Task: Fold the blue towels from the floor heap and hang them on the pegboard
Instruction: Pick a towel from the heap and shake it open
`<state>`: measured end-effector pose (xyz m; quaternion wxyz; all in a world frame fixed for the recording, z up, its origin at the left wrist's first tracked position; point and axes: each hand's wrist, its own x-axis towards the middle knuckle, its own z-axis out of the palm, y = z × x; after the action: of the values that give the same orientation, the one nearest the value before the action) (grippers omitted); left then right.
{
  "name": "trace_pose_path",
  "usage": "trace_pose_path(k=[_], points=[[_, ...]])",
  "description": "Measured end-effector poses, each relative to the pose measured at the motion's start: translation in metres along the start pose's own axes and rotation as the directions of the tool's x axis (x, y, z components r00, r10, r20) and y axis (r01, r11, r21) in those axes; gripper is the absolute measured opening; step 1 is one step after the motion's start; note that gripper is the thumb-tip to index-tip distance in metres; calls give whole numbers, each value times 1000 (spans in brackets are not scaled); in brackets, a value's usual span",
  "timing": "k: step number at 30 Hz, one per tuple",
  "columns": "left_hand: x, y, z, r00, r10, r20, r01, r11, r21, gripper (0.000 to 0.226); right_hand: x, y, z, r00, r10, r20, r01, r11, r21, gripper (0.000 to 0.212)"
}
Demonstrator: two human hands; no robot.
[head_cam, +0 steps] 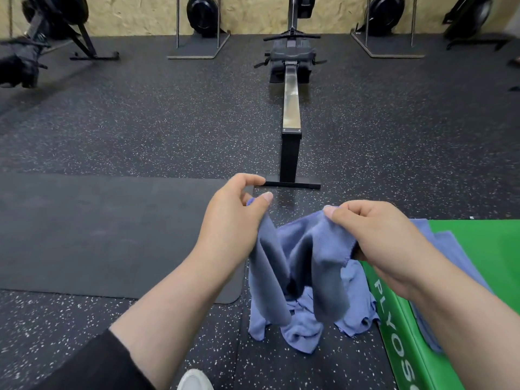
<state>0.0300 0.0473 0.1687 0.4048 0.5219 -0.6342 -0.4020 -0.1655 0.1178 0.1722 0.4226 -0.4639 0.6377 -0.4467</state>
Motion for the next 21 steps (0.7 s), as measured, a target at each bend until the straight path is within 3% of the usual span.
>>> trace_pose_path(k=[8, 11, 18, 21], points=[[-11, 9, 15, 996, 5, 93, 2, 997, -72, 21, -4, -4, 7, 973, 184, 138, -214, 947, 241, 21], [-18, 15, 22, 989, 38, 141, -30, 998, -59, 26, -5, -4, 13, 962, 205, 178, -250, 924, 288, 23], [-24, 22, 21, 981, 192, 2, -192, 981, -2, 32, -4, -1, 18, 964, 214, 160, -251, 928, 276, 26], [-26, 20, 24, 970, 241, 21, -242, 968, 64, 32, -5, -2, 19, 961, 227, 158, -267, 909, 321, 25]])
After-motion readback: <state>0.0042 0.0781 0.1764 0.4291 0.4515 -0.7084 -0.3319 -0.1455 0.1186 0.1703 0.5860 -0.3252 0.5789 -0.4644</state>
